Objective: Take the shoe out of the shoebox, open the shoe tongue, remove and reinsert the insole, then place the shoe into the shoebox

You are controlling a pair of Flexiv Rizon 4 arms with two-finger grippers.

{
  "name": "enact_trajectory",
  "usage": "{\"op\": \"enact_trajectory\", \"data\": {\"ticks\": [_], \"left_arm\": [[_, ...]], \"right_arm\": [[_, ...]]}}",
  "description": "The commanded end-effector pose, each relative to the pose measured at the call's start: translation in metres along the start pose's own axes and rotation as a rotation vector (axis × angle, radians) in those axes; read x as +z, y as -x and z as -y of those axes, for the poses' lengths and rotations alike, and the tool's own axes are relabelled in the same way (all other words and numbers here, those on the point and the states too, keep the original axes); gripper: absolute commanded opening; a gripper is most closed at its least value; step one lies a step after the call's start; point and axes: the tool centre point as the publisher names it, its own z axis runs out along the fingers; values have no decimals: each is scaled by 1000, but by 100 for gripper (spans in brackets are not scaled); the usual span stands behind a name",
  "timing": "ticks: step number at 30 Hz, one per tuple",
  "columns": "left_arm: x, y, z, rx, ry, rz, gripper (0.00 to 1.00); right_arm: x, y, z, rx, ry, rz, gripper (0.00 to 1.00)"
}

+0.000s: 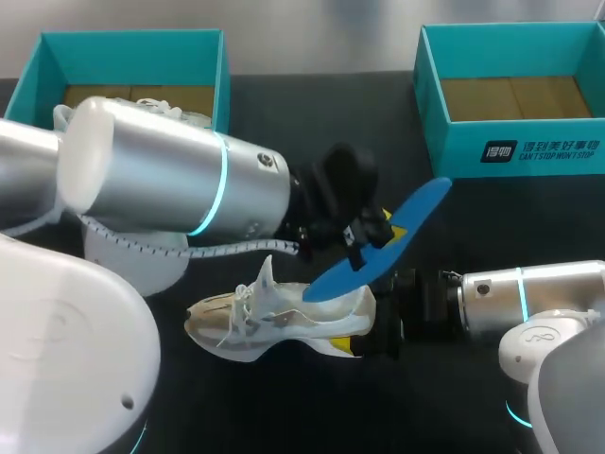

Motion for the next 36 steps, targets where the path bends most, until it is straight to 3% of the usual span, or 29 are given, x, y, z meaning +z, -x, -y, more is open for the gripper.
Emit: {"op": "enact_trajectory", "data": {"ticks": [1, 15, 26, 33, 36], "left_arm": [[-17, 13, 10, -26, 4, -354, 0], [-52, 29, 56, -26, -91, -684, 0], [-77, 44, 70, 96, -149, -773, 0], [-106, 48, 75, 247, -219, -830, 0], [-133, 48, 77, 360, -271, -895, 0]], "right_arm": [[2, -1, 1, 1, -5, -1, 0], [2, -1, 1, 1, -5, -1, 0], [2, -1, 1, 1, -5, -1, 0], [2, -1, 1, 1, -5, -1, 0], [2, -1, 1, 1, -5, -1, 0]]}}
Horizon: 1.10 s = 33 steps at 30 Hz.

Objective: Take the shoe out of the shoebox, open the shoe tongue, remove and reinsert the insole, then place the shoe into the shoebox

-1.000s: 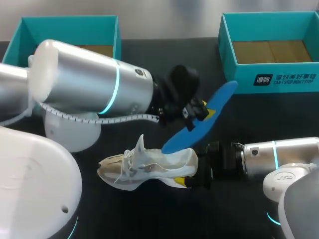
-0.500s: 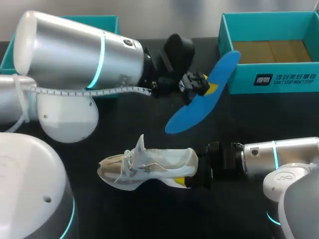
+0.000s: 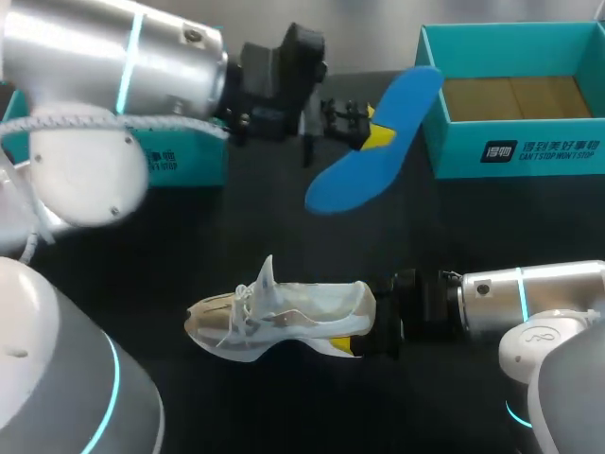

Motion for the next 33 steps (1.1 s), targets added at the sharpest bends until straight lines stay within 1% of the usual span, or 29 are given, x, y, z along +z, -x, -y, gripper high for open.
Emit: {"op": "enact_trajectory", "data": {"ticks": [1, 19, 20, 21, 24, 26, 27, 29, 30, 33], "left_arm": [[-55, -8, -4, 87, -85, -661, 0], [-55, -8, -4, 87, -85, -661, 0], [-59, -12, -4, 83, -101, -647, 0], [-64, -20, -5, 72, -122, -606, 0], [-75, -30, -8, 50, -175, -552, 0], [-82, -37, -9, 51, -165, -487, 0], [-87, -40, -9, 42, -191, -469, 0], [-95, -41, -10, 21, -179, -384, 0], [-101, -43, -9, 1, -199, -364, 0], [-112, -51, -8, -40, -214, -291, 0]], "right_arm": [[2, -1, 1, 1, -5, -1, 0], [2, -1, 1, 1, -5, -1, 0], [2, -1, 1, 1, -5, -1, 0], [2, -1, 1, 1, -5, -1, 0], [2, -1, 1, 1, -5, -1, 0], [2, -1, 1, 1, -5, -1, 0], [2, -1, 1, 1, -5, -1, 0], [2, -1, 1, 1, -5, -1, 0], [2, -1, 1, 1, -5, -1, 0], [2, -1, 1, 1, -5, -1, 0]]}}
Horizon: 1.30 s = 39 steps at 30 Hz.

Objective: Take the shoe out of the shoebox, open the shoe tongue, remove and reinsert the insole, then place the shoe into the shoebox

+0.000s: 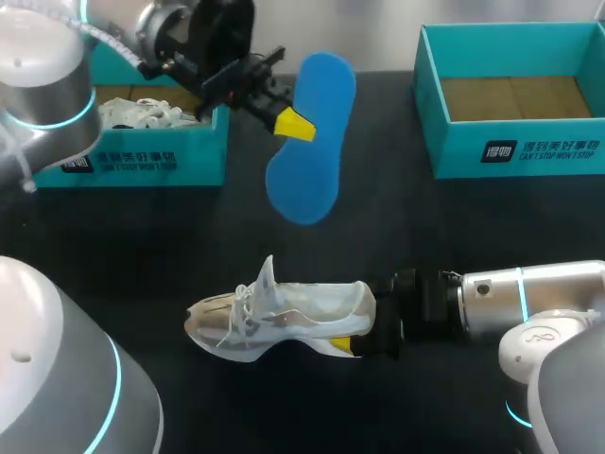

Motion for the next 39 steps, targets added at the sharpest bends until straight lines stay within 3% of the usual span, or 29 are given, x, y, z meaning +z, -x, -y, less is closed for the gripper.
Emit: {"op": "enact_trajectory", "data": {"ticks": [1, 5, 23, 31, 39], "left_arm": [[-5, -38, -2, -38, -24, 343, 0], [-2, -49, 2, -138, -53, 336, 0], [-2, -49, 2, -138, -53, 336, 0], [6, -64, 14, -181, -205, 375, 0], [18, -93, 32, -291, -238, 439, 0]], "right_arm": [[2, -1, 1, 1, -5, -1, 0], [2, -1, 1, 1, -5, -1, 0], [2, -1, 1, 1, -5, -1, 0], [2, -1, 1, 1, -5, -1, 0], [2, -1, 1, 1, -5, -1, 0]]}}
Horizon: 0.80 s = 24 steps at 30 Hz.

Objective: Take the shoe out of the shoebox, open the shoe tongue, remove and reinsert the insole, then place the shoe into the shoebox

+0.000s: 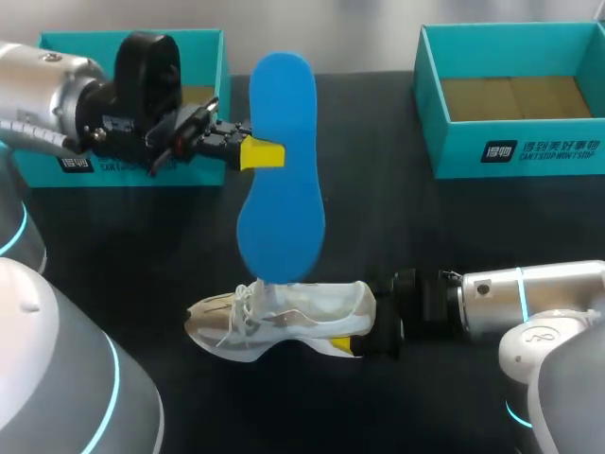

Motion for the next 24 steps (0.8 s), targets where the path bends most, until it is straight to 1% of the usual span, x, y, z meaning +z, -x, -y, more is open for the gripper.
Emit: {"op": "enact_trajectory", "data": {"ticks": [1, 5, 7, 13, 19, 24], "left_arm": [[-3, -24, 0, -29, -14, 156, 0], [-5, -25, 4, -62, -10, 159, 0], [-7, -26, 7, -79, -20, 162, 0], [-6, -29, 16, -68, 2, 157, 0], [-6, -18, 14, -81, -5, 148, 0], [-2, -14, 14, -82, -11, 124, 0]], "right_arm": [[2, -1, 0, 1, -5, -1, 0], [2, -1, 0, 1, -5, -1, 0], [2, -1, 0, 1, -5, -1, 0], [2, -1, 0, 1, -5, -1, 0], [2, -1, 0, 1, -5, -1, 0], [2, -1, 0, 1, -5, -1, 0]]}}
